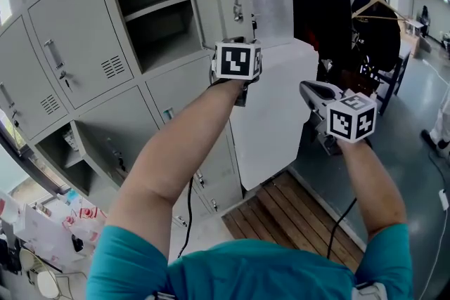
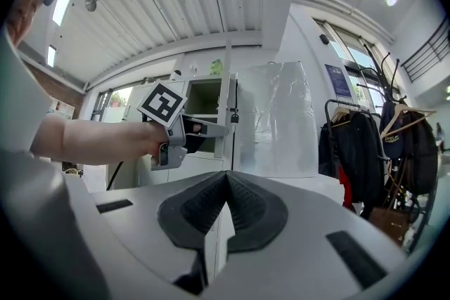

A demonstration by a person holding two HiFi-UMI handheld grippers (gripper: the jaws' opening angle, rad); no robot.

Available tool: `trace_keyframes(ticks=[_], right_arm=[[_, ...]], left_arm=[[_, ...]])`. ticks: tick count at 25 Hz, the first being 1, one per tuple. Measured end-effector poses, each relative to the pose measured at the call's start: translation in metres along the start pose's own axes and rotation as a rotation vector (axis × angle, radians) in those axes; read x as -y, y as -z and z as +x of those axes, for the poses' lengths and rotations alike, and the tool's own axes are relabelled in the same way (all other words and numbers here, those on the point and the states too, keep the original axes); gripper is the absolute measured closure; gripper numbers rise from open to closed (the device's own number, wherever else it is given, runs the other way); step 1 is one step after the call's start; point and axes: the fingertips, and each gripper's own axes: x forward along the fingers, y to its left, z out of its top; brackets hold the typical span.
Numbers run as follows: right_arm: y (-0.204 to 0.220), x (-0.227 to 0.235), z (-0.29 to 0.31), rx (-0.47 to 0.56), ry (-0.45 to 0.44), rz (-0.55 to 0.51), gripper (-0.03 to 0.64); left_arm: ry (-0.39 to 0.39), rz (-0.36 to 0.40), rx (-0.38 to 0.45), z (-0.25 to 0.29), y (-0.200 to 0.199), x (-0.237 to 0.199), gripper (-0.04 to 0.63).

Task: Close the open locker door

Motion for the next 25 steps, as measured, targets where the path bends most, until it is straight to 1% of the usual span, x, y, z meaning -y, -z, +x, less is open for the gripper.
trace_keyframes(ticks=[4,12,20,25], right_arm=[[0.003,0.002,-0.001,-0.006,0.001,0.005,0.627],[0.001,-0.01,0.01,0.002,-0.043,0.003,0.627],[-0.004,-0.04,0.04,0.007,-0.124,-0.007,0.627],[-0.005,-0.062,0.057,0.008,-0.175,-0.012,0.627]], left_arm=[[-0.004,0.026,-0.005,0.0,-0.001,0.003,0.463],[-0.008,0.078,-0.015,-0.023,0.001,-0.003,0.466],[-0.037,0.1,-0.022,-0.063,0.007,-0.03,0.467],[-0.069,0.097,-0.02,-0.088,0.011,-0.054,0.466]])
